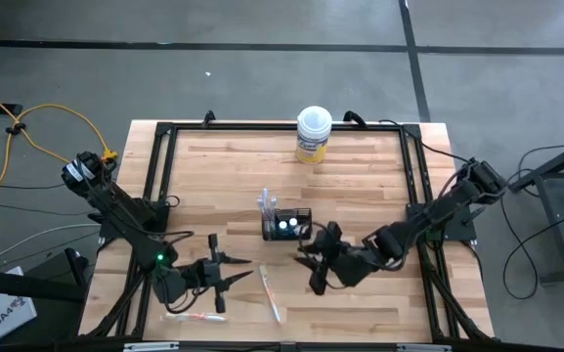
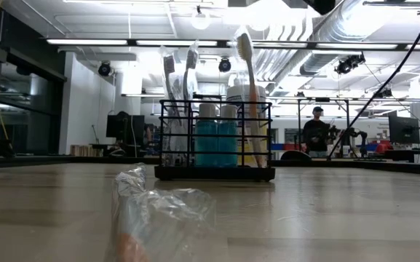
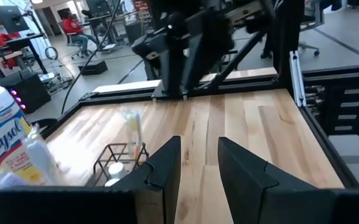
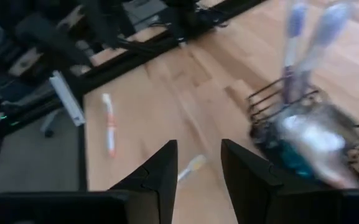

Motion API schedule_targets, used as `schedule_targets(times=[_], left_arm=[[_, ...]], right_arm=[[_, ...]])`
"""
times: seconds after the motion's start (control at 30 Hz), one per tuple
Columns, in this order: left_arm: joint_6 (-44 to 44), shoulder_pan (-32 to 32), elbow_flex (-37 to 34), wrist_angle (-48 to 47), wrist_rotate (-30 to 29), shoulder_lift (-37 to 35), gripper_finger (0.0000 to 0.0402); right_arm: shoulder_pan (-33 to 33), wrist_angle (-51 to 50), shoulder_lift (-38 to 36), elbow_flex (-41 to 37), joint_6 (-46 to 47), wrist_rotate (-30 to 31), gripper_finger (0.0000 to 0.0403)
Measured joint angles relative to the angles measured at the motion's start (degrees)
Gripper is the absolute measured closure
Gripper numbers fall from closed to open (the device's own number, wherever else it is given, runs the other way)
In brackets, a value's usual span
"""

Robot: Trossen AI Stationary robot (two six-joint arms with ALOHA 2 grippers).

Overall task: Pick & Place toothbrushing station
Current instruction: Put the right orange toothbrush into the wire organizer

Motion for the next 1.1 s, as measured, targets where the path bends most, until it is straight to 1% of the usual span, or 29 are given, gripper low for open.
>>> schedule_targets(times=[0.07, 0.13, 0.23, 0.3, 0.4, 0.57, 0.73, 0.93, 1.1], left_arm=[[-1.2, -0.5, 0.0, -1.3, -0.8, 0.0, 0.03], [-4.1, -0.6, 0.0, -3.5, -1.3, 0.0, 0.03], [-8.2, -0.8, 0.0, -6.6, -1.2, 0.0, 0.03], [-11.1, -0.8, 0.0, -8.6, -1.2, 0.0, 0.03], [-13.8, -0.9, 0.0, -10.0, -0.4, 0.0, 0.03], [-14.0, -1.2, 0.0, -10.4, 1.2, 0.0, 0.03], [-14.2, -1.6, 0.0, -10.4, 1.7, 0.0, 0.03], [-16.6, -1.6, 0.0, -10.8, 2.1, 0.0, 0.03], [-17.4, -1.6, 0.0, -10.8, 3.6, 0.0, 0.03]], right_arm=[[1.3, 0.4, 0.4, -0.1, 0.0, -0.1, 0.0289], [1.6, 3.5, 2.0, 0.1, 0.4, -0.3, 0.0289], [2.3, 5.0, 4.7, -0.2, 0.2, -0.7, 0.0289], [2.1, 9.2, 7.4, 0.1, 0.1, -2.2, 0.0289], [2.2, 11.6, 10.0, 0.0, 0.1, -3.7, 0.0289], [2.1, 15.5, 14.5, 0.0, 1.0, -6.3, 0.0289], [2.1, 16.3, 18.5, 0.0, 4.4, -7.8, 0.0289], [2.1, 22.8, 23.3, 0.0, 5.2, -10.8, 0.0288], [2.1, 26.2, 25.0, 0.0, 5.2, -12.2, 0.0288]])
